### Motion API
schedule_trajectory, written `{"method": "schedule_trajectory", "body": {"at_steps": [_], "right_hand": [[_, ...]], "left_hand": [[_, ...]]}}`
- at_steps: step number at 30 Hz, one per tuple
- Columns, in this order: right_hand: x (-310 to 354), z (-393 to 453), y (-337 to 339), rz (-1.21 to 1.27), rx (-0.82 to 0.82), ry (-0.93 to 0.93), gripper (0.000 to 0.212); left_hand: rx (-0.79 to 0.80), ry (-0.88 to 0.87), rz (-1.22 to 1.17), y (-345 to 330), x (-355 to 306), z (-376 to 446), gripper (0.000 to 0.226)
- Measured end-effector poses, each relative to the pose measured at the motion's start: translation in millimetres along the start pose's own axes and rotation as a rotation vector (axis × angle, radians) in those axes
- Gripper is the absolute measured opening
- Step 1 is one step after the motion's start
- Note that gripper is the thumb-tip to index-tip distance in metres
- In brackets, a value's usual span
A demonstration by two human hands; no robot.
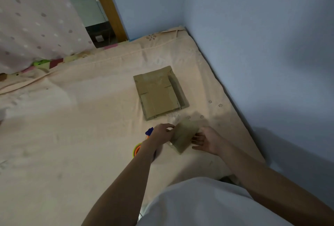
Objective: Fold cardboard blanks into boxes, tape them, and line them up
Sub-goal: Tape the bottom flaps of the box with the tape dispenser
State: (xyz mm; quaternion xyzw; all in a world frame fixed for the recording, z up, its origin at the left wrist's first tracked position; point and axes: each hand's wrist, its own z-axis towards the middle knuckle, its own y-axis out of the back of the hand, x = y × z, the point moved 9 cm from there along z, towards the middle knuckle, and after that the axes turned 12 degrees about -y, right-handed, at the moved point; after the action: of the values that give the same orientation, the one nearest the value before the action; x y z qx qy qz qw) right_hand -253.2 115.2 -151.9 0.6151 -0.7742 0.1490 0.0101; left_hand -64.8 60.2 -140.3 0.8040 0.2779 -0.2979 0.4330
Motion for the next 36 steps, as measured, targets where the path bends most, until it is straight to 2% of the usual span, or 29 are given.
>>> {"method": "schedule_trajectory", "body": {"at_steps": [3,9,14,19,22,31,34,36], "right_hand": [[7,6,-14,-0.035,0.033,0.004,0.032],[21,11,-35,-0.293,-0.058,0.06,0.027],[31,18,-28,-0.449,-0.164,0.184,0.042],[26,15,-29,-0.572,-0.204,0.364,0.059],[28,16,-28,-0.618,-0.273,0.445,0.061],[33,18,-40,-0.752,-0.306,0.489,0.049],[29,20,-40,-0.81,-0.338,0.503,0.059],[28,19,-38,-0.841,-0.372,0.506,0.067]], "left_hand": [[-0.016,0.178,-0.399,-17,18,-16,0.033],[-0.148,0.218,-0.656,-28,34,-30,0.042],[-0.195,0.252,-0.674,-30,36,-29,0.045],[-0.227,0.279,-0.68,-35,36,-33,0.052],[-0.252,0.28,-0.659,-38,38,-34,0.052],[-0.289,0.302,-0.652,-32,35,-30,0.051],[-0.288,0.303,-0.633,-32,34,-32,0.048],[-0.308,0.25,-0.441,-20,30,-34,0.041]]}}
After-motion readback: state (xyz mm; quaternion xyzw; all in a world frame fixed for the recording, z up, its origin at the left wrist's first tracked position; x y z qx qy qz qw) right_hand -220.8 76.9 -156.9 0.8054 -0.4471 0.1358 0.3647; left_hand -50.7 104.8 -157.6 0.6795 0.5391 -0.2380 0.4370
